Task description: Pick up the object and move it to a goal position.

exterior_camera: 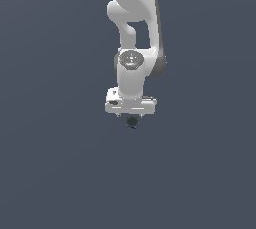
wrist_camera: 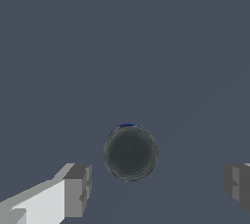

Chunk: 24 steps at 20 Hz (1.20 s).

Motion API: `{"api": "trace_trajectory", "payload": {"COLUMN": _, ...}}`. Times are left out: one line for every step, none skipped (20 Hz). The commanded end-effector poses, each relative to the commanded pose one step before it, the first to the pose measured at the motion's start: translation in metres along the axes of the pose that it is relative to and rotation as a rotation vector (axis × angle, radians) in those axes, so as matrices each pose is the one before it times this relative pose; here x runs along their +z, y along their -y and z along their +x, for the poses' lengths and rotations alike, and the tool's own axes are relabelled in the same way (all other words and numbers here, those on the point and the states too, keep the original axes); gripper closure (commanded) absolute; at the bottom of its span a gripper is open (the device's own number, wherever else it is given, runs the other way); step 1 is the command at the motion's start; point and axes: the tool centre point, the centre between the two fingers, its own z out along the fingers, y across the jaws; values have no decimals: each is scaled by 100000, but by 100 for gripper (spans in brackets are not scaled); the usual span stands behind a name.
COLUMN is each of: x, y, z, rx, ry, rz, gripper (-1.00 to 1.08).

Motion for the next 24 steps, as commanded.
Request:
{"api": "trace_trajectory", "payload": {"x": 1817, "y": 501, "z": -693, "rx": 2573, "ry": 489, "rz": 244, "gripper": -92}}
{"api": "trace_trajectory", "payload": {"x": 591, "y": 149, "z": -244, "rx": 853, "ry": 162, "rz": 65, "gripper": -92}}
{"api": "trace_trajectory", "payload": {"x": 526, "y": 127, "z": -224, "rx": 766, "ry": 145, "rz": 52, "gripper": -92}}
{"api": "trace_trajectory", "payload": {"x": 461, "y": 109, "z": -203, "rx": 676, "ry": 128, "rz": 41, "gripper": -92}}
{"api": "trace_trajectory", "payload": {"x": 398, "y": 89, "z": -179, "rx": 591, "ry": 112, "rz": 32, "gripper": -92}}
{"api": "trace_trajectory", "payload": {"x": 335, "y": 76, "z": -155, "rx": 496, "ry": 93, "rz": 24, "gripper": -92}}
{"api": "trace_trajectory", "payload": {"x": 273, "y": 60, "z": -128, "rx": 407, "ry": 76, "rz": 18, "gripper": -92}}
{"api": "trace_trajectory", "payload": {"x": 212, "y": 45, "z": -101, "rx": 318, "ry": 60, "rz": 13, "gripper": -92}}
{"api": "trace_trajectory", "payload": {"x": 151, "y": 33, "z": -73, "rx": 225, "ry": 42, "rz": 9, "gripper": -92}}
{"api": "trace_trajectory", "payload": {"x": 91, "y": 19, "z": -44, "rx": 136, "ry": 25, "rz": 5, "gripper": -92}}
{"api": "trace_trajectory", "payload": {"x": 33, "y": -7, "z": -12, "rx": 68, "ry": 13, "rz": 2, "gripper": -92}}
{"api": "trace_trajectory", "payload": {"x": -123, "y": -7, "z": 36, "rx": -359, "ry": 92, "rz": -27, "gripper": -92}}
{"api": "trace_trajectory", "payload": {"x": 35, "y": 1, "z": -1, "rx": 0, "ry": 0, "rz": 0, "gripper": -92}}
{"api": "trace_trajectory", "payload": {"x": 103, "y": 4, "z": -4, "rx": 0, "ry": 0, "rz": 0, "gripper": -92}}
{"api": "trace_trajectory", "payload": {"x": 172, "y": 7, "z": -7, "rx": 0, "ry": 0, "rz": 0, "gripper": -92}}
{"api": "trace_trajectory", "payload": {"x": 232, "y": -18, "z": -7, "rx": 47, "ry": -13, "rz": 3, "gripper": -92}}
{"api": "trace_trajectory", "payload": {"x": 307, "y": 12, "z": -14, "rx": 0, "ry": 0, "rz": 0, "gripper": -92}}
{"api": "trace_trajectory", "payload": {"x": 366, "y": -14, "z": -14, "rx": 47, "ry": -13, "rz": 3, "gripper": -92}}
{"api": "trace_trajectory", "payload": {"x": 439, "y": 16, "z": -22, "rx": 0, "ry": 0, "rz": 0, "gripper": -92}}
{"api": "trace_trajectory", "payload": {"x": 495, "y": -9, "z": -22, "rx": 47, "ry": -13, "rz": 3, "gripper": -92}}
{"api": "trace_trajectory", "payload": {"x": 555, "y": -7, "z": -24, "rx": 47, "ry": -13, "rz": 3, "gripper": -92}}
{"api": "trace_trajectory", "payload": {"x": 552, "y": 21, "z": -25, "rx": 0, "ry": 0, "rz": 0, "gripper": -92}}
{"api": "trace_trajectory", "payload": {"x": 468, "y": -20, "z": -11, "rx": 67, "ry": -18, "rz": 4, "gripper": -92}}
{"api": "trace_trajectory", "payload": {"x": 406, "y": 17, "z": -7, "rx": 0, "ry": 0, "rz": 0, "gripper": -92}}
